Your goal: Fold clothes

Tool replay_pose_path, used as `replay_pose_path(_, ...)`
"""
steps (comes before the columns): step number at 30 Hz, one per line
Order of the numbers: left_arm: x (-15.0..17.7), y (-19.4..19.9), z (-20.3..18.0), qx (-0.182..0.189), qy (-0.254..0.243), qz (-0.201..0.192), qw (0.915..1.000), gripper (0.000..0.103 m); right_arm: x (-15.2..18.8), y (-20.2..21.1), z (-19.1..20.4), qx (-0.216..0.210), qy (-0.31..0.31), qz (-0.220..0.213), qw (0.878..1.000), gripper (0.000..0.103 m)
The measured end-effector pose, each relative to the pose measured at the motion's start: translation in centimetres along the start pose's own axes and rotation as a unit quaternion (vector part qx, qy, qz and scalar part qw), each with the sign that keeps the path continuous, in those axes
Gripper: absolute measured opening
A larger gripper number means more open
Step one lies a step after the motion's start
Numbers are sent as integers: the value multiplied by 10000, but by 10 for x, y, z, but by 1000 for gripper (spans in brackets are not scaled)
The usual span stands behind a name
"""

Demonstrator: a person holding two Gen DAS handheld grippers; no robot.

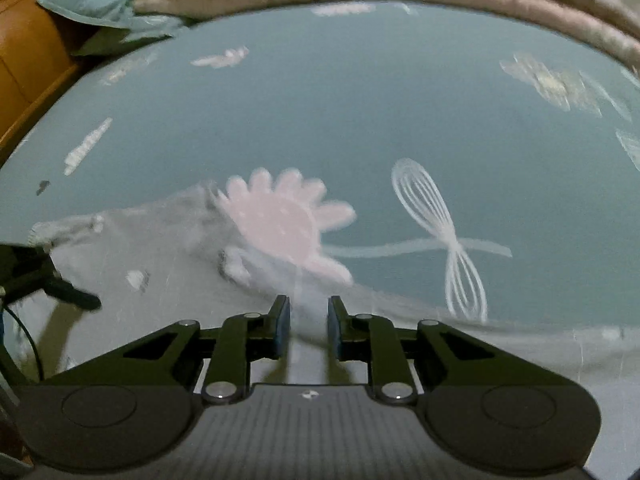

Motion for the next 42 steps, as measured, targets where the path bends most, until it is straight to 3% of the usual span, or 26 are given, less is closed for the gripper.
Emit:
replay_pose_path(3,1,2,0,22,82,-15,10000,96,-13,-18,16,-206,83,-64,9997,24)
replay_pose_path(6,6,1,-1,55,106,19,9999,97,-16,-42,23,88,418,-65,9991,26)
replay_pose_path(8,12,3,-4,64,-3,76,10000,97,-19,-39,21,233,440,-69,9987,34)
replay_pose_path(11,10,10,0,123,71,108,9998,97,-18,-22,14,147,251,-99,9995,34)
replay_pose_path(15,-21,29,11,183,219,-419,9987,97,-1,2,1,312,111,56,9994,35)
replay_pose_path(18,-52,34,14,175,-13,-802,9966,97,19,22,-14,340,-200,230,9990,35)
replay_pose_path(22,-89,21,2,118,-479,-1033,9934,97,47,35,-29,327,-739,387,9960,38)
replay_pose_path(25,-102,6,-12,275,-656,-970,9927,97,72,34,-30,365,-919,551,9936,42)
replay_pose_path(31,-95,-5,-39,434,-959,-700,9920,97,99,55,-29,496,-1011,665,9914,48)
replay_pose_path(37,-98,-4,-78,1058,-1356,-727,9824,97,97,77,-57,804,-1833,90,9797,55)
replay_pose_path(42,-82,-31,-89,1164,-1348,-90,9840,97,120,74,-69,889,-2385,191,9669,55)
Point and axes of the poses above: each gripper's, at about its wrist camera, not at the fingertips, and y roughly against the way its jaws point, z to its left, x to its underside, the point moved 6 cm from there along -y, roughly the way its jaws point, and after that the axes turned 5 degrees about y, right-handed, at the moved point
